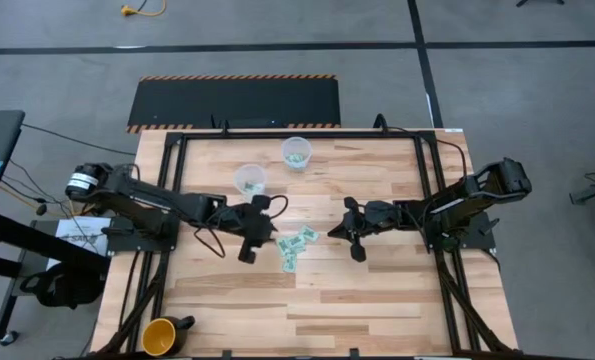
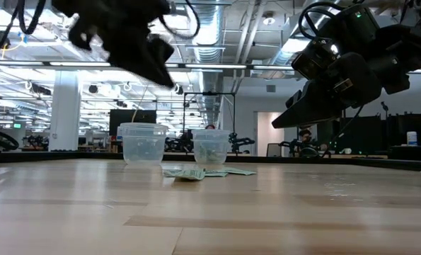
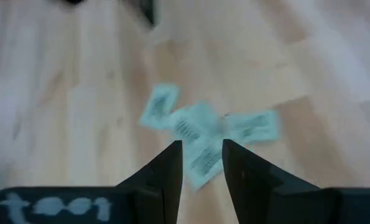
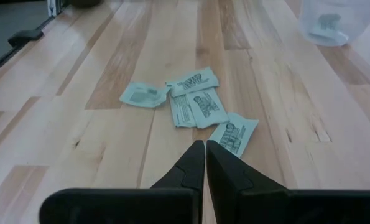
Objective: Pick and place items into bin
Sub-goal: Put the stevia packet into the bottom transparent bin
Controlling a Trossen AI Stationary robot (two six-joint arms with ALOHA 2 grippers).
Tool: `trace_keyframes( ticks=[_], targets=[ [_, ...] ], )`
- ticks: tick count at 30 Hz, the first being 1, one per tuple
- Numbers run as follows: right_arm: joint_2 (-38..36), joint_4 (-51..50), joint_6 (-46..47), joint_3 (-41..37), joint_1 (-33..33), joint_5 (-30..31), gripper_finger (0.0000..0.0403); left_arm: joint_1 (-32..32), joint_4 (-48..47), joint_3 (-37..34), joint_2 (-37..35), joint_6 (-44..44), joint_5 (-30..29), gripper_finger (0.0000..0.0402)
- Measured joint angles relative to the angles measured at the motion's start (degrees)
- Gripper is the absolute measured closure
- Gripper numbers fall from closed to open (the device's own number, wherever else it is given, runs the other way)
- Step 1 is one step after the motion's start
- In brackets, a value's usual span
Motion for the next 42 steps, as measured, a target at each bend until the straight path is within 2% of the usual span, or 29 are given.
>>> trace_keyframes(
  ticks=[5,7,10,20,34,42],
  targets=[
    [0.4,0.5,0.0,0.0,0.0,0.0,0.0393,0.0,3.5,0.0,4.2,-0.1,-11.1,0.0298],
    [0.4,0.2,0.4,0.0,0.0,0.0,0.0393,0.1,5.0,0.0,5.7,0.0,-13.7,0.0299],
    [0.4,0.2,0.4,0.0,0.0,0.0,0.0393,0.2,5.2,0.0,6.7,-5.6,-15.5,0.0302],
    [0.4,0.2,0.5,0.0,0.0,0.0,0.0393,-0.6,4.7,0.0,6.8,-5.5,-7.8,0.0299],
    [0.4,0.2,0.5,0.0,0.0,0.0,0.0393,-2.1,7.8,0.0,6.7,-6.7,-4.1,0.0196],
    [0.4,0.2,0.5,0.0,0.0,0.0,0.0393,-2.2,9.1,0.0,6.7,-12.0,3.4,0.0184]
  ],
)
